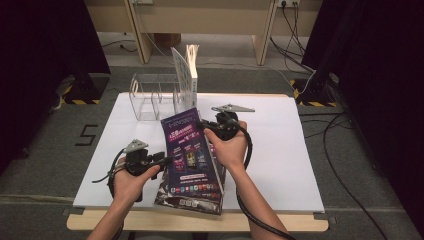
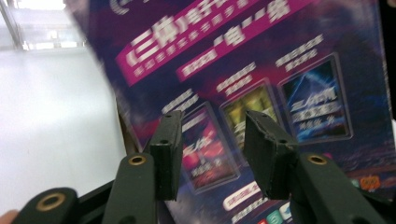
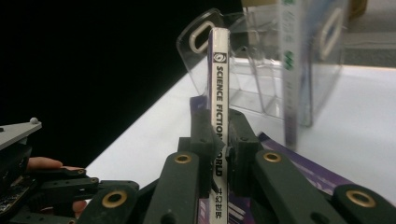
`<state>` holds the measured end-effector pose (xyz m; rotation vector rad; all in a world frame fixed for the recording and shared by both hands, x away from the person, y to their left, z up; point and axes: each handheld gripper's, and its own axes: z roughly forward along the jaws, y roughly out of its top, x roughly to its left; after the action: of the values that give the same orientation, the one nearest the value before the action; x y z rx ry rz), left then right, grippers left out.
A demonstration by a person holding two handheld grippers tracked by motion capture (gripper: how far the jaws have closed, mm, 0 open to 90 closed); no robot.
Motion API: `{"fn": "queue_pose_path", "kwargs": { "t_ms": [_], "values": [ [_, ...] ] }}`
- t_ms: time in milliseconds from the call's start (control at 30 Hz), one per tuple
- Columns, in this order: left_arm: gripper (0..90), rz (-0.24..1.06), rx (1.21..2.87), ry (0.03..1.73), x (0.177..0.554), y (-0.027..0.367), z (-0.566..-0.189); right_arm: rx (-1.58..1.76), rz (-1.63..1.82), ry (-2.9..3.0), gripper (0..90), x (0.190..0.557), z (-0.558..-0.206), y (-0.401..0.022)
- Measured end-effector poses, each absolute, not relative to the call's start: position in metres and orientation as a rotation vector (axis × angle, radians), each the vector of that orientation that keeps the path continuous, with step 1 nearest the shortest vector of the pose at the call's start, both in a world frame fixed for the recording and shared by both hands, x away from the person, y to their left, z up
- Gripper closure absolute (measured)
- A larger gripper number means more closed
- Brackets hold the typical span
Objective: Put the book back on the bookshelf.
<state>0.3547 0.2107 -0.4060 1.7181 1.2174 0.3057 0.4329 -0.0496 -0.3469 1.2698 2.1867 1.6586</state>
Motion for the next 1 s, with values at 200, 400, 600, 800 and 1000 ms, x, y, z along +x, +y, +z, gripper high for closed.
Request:
{"fn": "queue_pose_path", "kwargs": {
  "t_ms": [200, 400, 600, 800, 1000],
  "values": [
    [55.0, 0.326, 1.681, 1.198, 0.354, 0.209, -0.394, 1.226, 1.692, 2.176, 83.5, 0.431, -0.336, -0.037],
    [54.4, 0.335, 1.658, 1.202, 0.355, 0.210, -0.391, 1.212, 1.748, 2.123, 83.5, 0.431, -0.330, -0.032],
    [53.8, 0.350, 1.632, 1.198, 0.354, 0.210, -0.388, 1.182, 1.769, 2.050, 83.5, 0.433, -0.320, -0.035],
    [51.0, 0.361, 1.603, 1.176, 0.354, 0.205, -0.379, 1.129, 1.792, 2.002, 83.5, 0.434, -0.312, -0.029],
    [47.0, 0.381, 1.567, 1.161, 0.357, 0.201, -0.369, 1.083, 1.802, 1.950, 83.4, 0.435, -0.308, -0.019]
  ]
}}
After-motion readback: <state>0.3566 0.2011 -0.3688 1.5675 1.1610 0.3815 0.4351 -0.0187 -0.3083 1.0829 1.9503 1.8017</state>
